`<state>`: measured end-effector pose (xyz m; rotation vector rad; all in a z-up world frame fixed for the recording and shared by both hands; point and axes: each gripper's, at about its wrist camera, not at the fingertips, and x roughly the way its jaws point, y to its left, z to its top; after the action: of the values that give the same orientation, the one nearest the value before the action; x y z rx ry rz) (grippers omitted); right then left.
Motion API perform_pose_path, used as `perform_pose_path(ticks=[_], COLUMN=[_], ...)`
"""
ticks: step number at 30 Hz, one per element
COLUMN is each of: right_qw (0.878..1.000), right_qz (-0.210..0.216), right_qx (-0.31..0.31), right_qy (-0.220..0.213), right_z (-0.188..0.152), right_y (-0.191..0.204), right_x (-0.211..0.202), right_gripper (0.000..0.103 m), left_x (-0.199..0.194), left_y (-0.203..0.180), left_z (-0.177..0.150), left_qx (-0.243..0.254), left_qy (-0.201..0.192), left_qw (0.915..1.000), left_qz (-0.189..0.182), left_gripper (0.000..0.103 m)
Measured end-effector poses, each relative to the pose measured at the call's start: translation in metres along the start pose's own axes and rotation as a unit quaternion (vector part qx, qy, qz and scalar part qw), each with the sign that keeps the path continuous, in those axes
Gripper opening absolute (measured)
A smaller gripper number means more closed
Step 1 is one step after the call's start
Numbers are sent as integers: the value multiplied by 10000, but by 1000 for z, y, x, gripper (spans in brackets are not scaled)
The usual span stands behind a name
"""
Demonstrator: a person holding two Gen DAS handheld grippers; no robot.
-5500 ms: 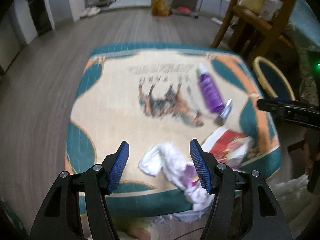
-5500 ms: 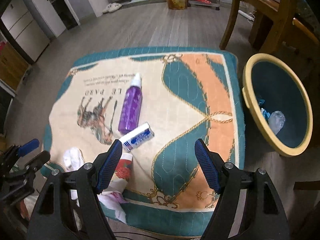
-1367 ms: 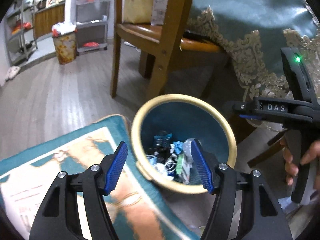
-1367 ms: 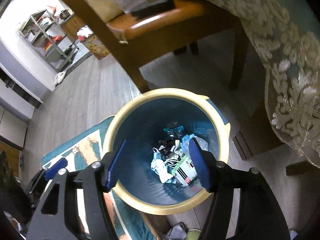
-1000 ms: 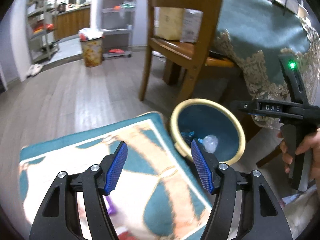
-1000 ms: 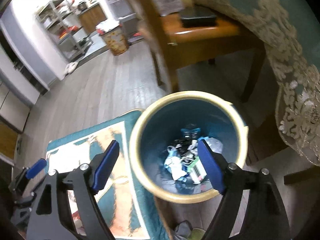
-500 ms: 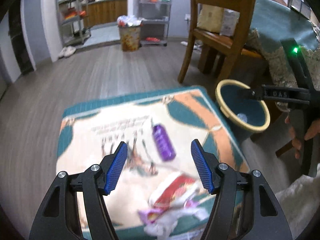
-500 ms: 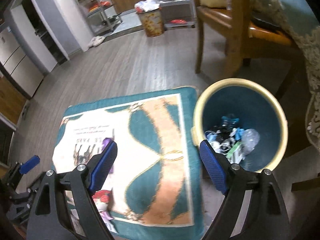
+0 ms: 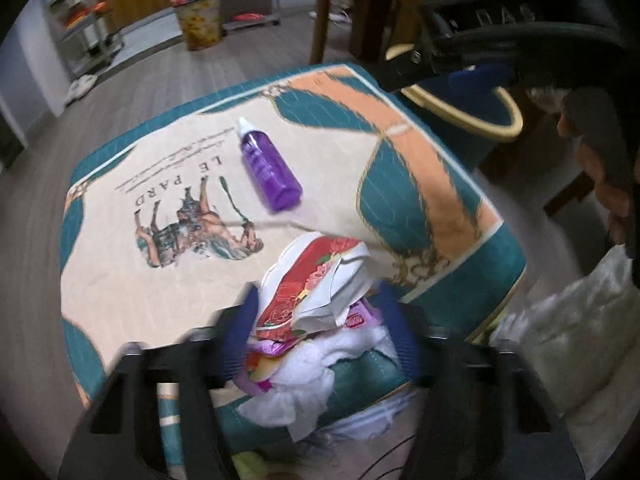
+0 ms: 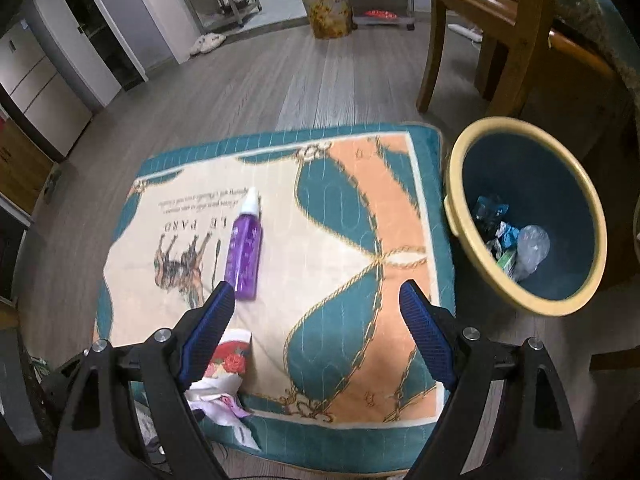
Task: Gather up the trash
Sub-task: 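Grasp the red-and-white wrapper with left gripper while right grasps purple spray bottle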
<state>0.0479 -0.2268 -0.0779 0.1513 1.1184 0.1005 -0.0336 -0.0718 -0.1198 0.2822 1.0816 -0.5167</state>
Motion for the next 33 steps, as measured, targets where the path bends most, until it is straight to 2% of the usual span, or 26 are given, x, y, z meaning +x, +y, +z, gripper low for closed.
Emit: perform_pose_path(ticks=[3, 6, 10, 13, 17, 21, 28, 31, 33], right_qw=[9999, 9998, 9999, 9998, 9991, 9984, 9946, 9930, 9923], right_qz=[-68, -116, -129, -78, -195, -101, 135, 172, 182], right_qx=[-133, -155, -10, -27, -306, -485, -893, -971, -1001], right_qy=[60, 62, 106, 206, 241, 264, 509, 653, 702], right_z=[-2, 1, 5, 9, 17, 25, 31, 31, 32], right_y=[2, 0, -4, -1, 11, 27, 61, 72, 75], right_x=[5, 9, 18, 30, 50, 68, 105, 120, 125], right_gripper=[83, 83, 83, 83, 83, 80, 62, 49, 48], left_x=[5, -6, -19, -28, -35, -34, -23, -17, -15], left_y=[3, 13, 42, 72, 98, 116, 136, 141, 141], left_z=[1, 7, 19, 27, 38, 50, 62, 61, 62], left_qx=[39, -76, -582, -1057, -1428, -1649, -1860, -1892, -1882], left_qy=[70, -129, -397, -591, -807, -901, -903, -831, -808], left_qw=[10000, 9999, 9973, 9919, 9853, 9807, 9765, 9767, 9773], left_qz=[-42, 14, 213, 373, 472, 542, 604, 574, 548], left_gripper=[21, 20, 20, 20, 20, 20, 20, 20, 20])
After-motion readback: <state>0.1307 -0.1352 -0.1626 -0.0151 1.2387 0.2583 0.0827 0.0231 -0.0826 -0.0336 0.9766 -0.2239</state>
